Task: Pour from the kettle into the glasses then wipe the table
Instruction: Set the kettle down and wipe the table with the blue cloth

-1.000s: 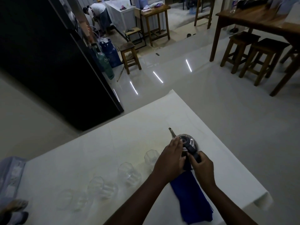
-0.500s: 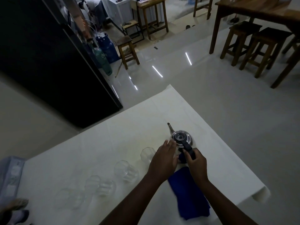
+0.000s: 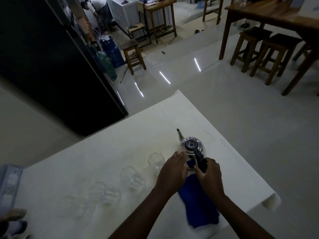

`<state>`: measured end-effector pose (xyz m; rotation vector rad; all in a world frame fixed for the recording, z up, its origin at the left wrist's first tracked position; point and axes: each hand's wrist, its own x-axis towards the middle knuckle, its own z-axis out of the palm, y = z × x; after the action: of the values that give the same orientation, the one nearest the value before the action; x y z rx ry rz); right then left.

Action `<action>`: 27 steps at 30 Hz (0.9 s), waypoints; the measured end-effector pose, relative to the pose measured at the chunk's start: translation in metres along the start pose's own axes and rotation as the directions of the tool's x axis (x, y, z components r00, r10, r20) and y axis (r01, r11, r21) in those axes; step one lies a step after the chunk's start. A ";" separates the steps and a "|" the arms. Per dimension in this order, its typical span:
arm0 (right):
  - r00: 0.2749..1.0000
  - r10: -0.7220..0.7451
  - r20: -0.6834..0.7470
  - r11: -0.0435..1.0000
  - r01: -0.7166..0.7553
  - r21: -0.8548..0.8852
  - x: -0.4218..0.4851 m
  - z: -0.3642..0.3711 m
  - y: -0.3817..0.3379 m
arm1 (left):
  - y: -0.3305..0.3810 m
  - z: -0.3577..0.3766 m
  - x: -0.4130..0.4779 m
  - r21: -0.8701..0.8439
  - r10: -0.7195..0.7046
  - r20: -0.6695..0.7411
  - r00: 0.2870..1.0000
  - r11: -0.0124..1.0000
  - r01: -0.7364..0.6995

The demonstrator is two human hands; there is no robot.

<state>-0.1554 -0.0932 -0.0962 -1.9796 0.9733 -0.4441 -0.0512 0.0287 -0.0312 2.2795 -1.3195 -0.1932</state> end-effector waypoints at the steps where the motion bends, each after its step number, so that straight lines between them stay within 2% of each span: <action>1: 0.999 0.003 -0.036 1.000 -0.004 -0.031 -0.006 -0.002 -0.001 | 0.001 0.000 -0.004 -0.024 0.010 -0.030 1.000 1.000 -0.010; 3: 0.996 -0.021 -0.087 0.995 0.012 -0.098 -0.019 -0.006 -0.005 | 0.001 0.000 -0.014 -0.057 0.029 -0.075 0.997 0.998 -0.033; 6: 0.994 -0.079 -0.081 0.983 0.063 -0.174 -0.036 -0.011 -0.008 | 0.001 -0.001 -0.035 -0.079 0.033 -0.080 0.996 0.996 -0.039; 12: 0.978 -0.141 0.155 0.933 0.183 -0.310 -0.074 0.001 0.004 | -0.011 0.005 -0.080 -0.063 0.016 -0.025 1.000 0.998 -0.018; 15: 0.958 -0.153 0.242 0.865 0.248 -0.435 -0.090 0.018 0.013 | -0.025 0.011 -0.104 -0.060 -0.005 0.007 1.000 0.998 0.006; 21: 0.924 -0.028 0.380 0.797 0.251 -0.550 -0.104 0.049 0.027 | -0.044 0.014 -0.145 -0.055 -0.072 0.021 0.997 0.996 0.073; 27: 0.946 -0.013 0.323 0.755 0.221 -0.617 -0.105 0.063 0.036 | -0.070 0.027 -0.168 -0.038 -0.145 0.056 0.988 0.988 0.148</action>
<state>-0.1993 0.0105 -0.1558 -2.6483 0.8697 0.1767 -0.0944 0.1900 -0.1084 2.3510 -1.1622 -0.3305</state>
